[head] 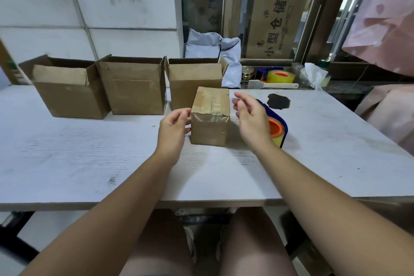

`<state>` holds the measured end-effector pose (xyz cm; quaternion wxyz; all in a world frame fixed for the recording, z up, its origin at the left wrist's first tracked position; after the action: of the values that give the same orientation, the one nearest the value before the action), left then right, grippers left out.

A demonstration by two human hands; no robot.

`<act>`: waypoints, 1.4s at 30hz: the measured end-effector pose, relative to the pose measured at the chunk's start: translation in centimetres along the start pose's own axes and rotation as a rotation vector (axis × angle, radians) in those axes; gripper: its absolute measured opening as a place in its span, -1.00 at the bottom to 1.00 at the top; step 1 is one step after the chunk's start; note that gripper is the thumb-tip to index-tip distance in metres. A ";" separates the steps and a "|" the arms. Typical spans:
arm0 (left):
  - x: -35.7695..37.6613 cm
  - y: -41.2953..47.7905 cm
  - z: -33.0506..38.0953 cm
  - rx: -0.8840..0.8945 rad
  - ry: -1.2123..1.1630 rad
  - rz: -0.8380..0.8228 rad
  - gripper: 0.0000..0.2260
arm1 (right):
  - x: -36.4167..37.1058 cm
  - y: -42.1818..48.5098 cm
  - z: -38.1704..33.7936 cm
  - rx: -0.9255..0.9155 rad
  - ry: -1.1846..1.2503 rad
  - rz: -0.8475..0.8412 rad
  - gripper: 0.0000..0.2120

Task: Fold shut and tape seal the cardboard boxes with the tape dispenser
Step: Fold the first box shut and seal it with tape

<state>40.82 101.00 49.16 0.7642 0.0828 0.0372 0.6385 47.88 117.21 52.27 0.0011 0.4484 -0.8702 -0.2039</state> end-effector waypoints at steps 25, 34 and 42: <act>-3.5 2.1 0.3 -0.006 -0.110 -0.449 -0.71 | 2.0 0.1 3.7 0.048 0.470 -0.311 -0.71; -3.6 2.1 0.3 -0.027 -0.109 -0.479 -0.66 | 1.6 0.1 3.7 0.102 0.506 -0.325 -0.67; -3.4 2.1 0.3 -0.028 -0.121 -0.452 -0.66 | 1.5 -0.4 3.0 0.064 0.441 -0.348 -0.62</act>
<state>38.23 97.97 49.60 0.8897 0.1001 0.0001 0.4455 46.78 116.90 49.11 0.1411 0.6246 -0.7648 -0.0711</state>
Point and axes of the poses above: each hand's wrist, its own y-axis towards the middle knuckle, its own x-axis out of the palm, z = x × y, the point moved 2 cm from there along y, towards the middle knuckle, and after that the axes turned 3 degrees about y, right-handed, at the moved point
